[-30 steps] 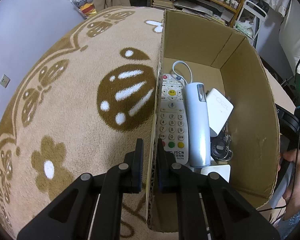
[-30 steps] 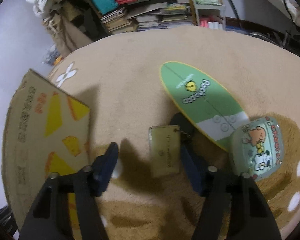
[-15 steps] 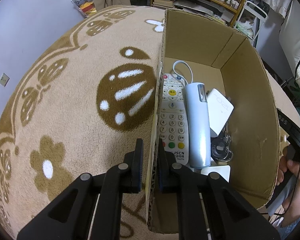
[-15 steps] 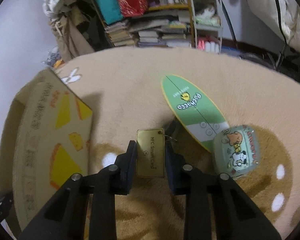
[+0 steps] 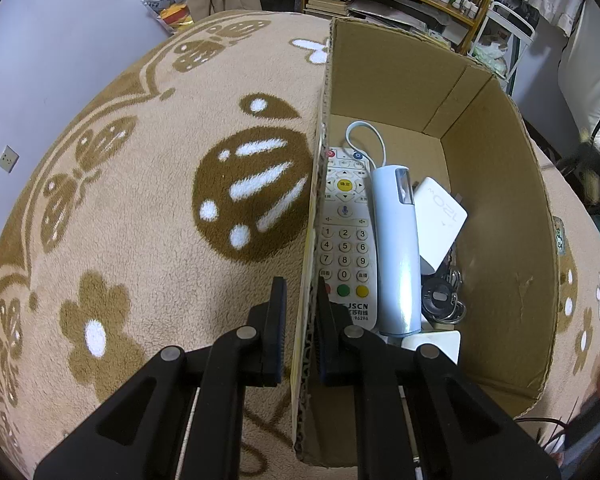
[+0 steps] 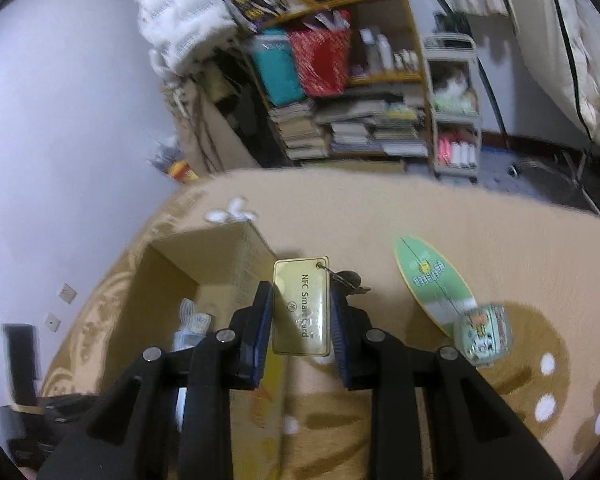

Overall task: Organize rigid objects
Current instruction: 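Carry the gold tag into the box and open the right tool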

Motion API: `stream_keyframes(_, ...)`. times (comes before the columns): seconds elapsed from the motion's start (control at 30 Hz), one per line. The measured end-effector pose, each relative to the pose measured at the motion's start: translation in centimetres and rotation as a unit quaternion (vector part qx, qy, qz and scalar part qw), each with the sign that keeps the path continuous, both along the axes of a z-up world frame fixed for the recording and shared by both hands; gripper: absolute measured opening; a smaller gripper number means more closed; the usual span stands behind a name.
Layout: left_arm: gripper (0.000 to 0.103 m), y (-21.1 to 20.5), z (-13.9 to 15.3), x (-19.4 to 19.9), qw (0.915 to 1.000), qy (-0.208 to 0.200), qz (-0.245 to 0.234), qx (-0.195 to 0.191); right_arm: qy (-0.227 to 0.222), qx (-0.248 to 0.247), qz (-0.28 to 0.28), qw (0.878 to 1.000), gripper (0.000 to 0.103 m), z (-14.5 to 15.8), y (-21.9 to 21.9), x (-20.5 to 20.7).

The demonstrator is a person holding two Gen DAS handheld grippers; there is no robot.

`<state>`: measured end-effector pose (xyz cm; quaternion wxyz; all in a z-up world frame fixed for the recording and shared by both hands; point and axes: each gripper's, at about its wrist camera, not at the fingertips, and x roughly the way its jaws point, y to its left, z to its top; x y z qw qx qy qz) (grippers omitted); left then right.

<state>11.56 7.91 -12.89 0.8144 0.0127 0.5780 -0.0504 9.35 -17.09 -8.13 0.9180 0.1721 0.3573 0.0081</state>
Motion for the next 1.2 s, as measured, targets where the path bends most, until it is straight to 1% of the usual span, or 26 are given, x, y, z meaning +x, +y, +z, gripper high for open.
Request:
stream_keyframes(0.13,0.012,0.0,0.0,0.0,1.0,0.0,0.0,0.001,-0.029,0.004,0.036,0.999,0.029,2.5,2.1,-0.5)
stream_keyframes(0.2,0.012,0.0,0.0,0.0,1.0,-0.001,0.0,0.003,-0.037,0.0,0.06,0.998,0.029,3.3,3.5,-0.5)
stream_keyframes(0.3,0.012,0.0,0.1,0.0,1.0,-0.001,-0.001,0.003,-0.042,-0.007,0.087,0.995,0.029,3.8,5.3,-0.5)
stream_keyframes(0.4,0.012,-0.1,0.0,0.0,1.0,-0.001,-0.001,0.003,-0.032,-0.021,0.107,0.993,0.029,3.4,6.8,-0.1)
stream_keyframes(0.57,0.012,0.0,0.0,-0.1,1.0,0.0,0.0,0.001,0.0,-0.04,0.142,0.989,0.029,1.7,8.5,0.7)
stream_keyframes(0.7,0.012,0.0,0.0,-0.1,1.0,0.0,0.0,0.0,0.029,-0.037,0.153,0.987,0.03,0.2,9.0,0.9)
stream_keyframes(0.77,0.012,0.0,0.0,-0.1,1.0,0.0,0.0,-0.001,0.034,-0.043,0.151,0.987,0.03,-0.2,8.9,0.7)
stream_keyframes(0.8,0.012,0.0,0.0,-0.1,1.0,0.0,0.0,-0.002,0.03,-0.052,0.147,0.987,0.03,-0.1,8.9,0.5)
stream_keyframes(0.87,0.012,0.0,0.0,-0.1,1.0,0.001,0.001,-0.003,0.022,-0.092,0.145,0.985,0.031,0.2,9.3,0.2)
stream_keyframes(0.93,0.012,0.0,-0.1,-0.1,1.0,0.001,0.001,-0.003,0.009,-0.123,0.143,0.982,0.046,0.8,9.6,-0.3)
stream_keyframes(0.97,0.012,0.0,0.0,-0.1,1.0,0.001,0.0,-0.002,0.004,-0.129,0.142,0.981,0.058,1.0,9.6,-0.5)
stream_keyframes(1.0,0.012,0.0,0.0,0.0,1.0,0.001,0.0,-0.002,-0.002,-0.132,0.138,0.982,0.064,1.2,9.4,-0.8)
stream_keyframes(1.07,0.012,0.0,0.0,0.0,1.0,0.001,0.001,-0.003,-0.008,-0.136,0.124,0.983,0.066,1.5,8.8,-1.2)
stream_keyframes(1.13,0.012,0.0,-0.1,-0.1,1.0,0.001,0.001,-0.004,-0.005,-0.134,0.109,0.985,0.071,1.5,7.7,-1.3)
stream_keyframes(1.2,0.012,0.0,-0.1,0.0,1.0,0.002,0.001,-0.005,0.0,-0.126,0.093,0.988,0.083,1.6,6.5,-1.3)
